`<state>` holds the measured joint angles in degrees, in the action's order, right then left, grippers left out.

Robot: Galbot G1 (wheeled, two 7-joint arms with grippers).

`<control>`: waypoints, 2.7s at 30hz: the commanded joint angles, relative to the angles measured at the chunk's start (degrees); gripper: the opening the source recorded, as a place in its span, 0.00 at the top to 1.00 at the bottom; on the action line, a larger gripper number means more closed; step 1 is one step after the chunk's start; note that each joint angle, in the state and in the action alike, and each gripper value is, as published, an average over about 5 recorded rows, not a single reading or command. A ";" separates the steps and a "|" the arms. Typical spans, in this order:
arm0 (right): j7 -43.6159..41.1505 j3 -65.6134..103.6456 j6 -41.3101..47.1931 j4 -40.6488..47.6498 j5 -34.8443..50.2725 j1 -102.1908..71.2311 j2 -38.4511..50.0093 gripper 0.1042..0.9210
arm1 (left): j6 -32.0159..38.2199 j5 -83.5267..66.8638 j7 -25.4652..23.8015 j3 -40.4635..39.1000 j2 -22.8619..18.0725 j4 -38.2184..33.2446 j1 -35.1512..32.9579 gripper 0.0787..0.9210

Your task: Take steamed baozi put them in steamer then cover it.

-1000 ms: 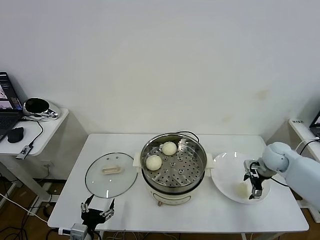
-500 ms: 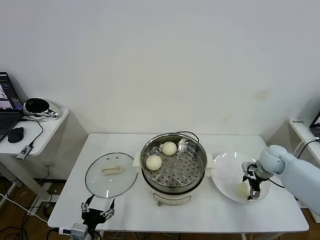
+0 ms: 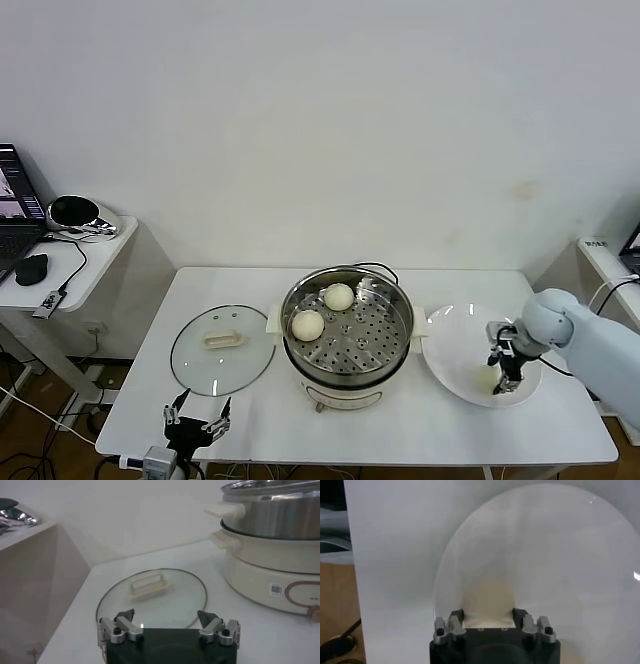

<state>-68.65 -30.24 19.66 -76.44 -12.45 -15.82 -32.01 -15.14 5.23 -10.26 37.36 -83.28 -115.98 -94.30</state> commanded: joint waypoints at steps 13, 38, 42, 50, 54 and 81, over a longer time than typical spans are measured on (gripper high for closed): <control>-4.79 -32.11 2.11 -8.47 17.20 47.65 -0.56 0.41 | 0.13 -0.44 0.35 0.19 -1.00 -1.43 1.33 0.12; -12.01 -35.20 -33.89 10.76 28.91 50.81 -33.08 0.41 | 0.68 -1.18 2.03 1.79 -1.49 -2.91 1.02 0.12; -11.70 -35.06 -43.25 10.92 25.98 49.61 -34.25 0.41 | 0.69 -1.30 2.09 1.91 -1.69 -2.69 1.03 0.12; -10.05 -32.71 -55.55 7.39 13.10 46.27 -34.57 0.41 | 0.62 -1.22 1.97 1.44 -2.14 -2.31 1.42 0.12; -6.71 -32.13 -61.72 5.07 5.79 43.34 -33.99 0.41 | 0.62 -1.21 1.96 1.65 -2.16 -2.27 1.38 0.12; -1.33 -33.72 -63.50 -6.71 -2.72 38.39 -31.60 0.40 | 0.75 -1.03 2.27 1.62 -2.62 -2.90 0.69 0.12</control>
<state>-70.72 -63.37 -43.12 -81.21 -13.77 23.72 -63.63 -14.41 4.16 -8.02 39.00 -85.92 -119.00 -93.59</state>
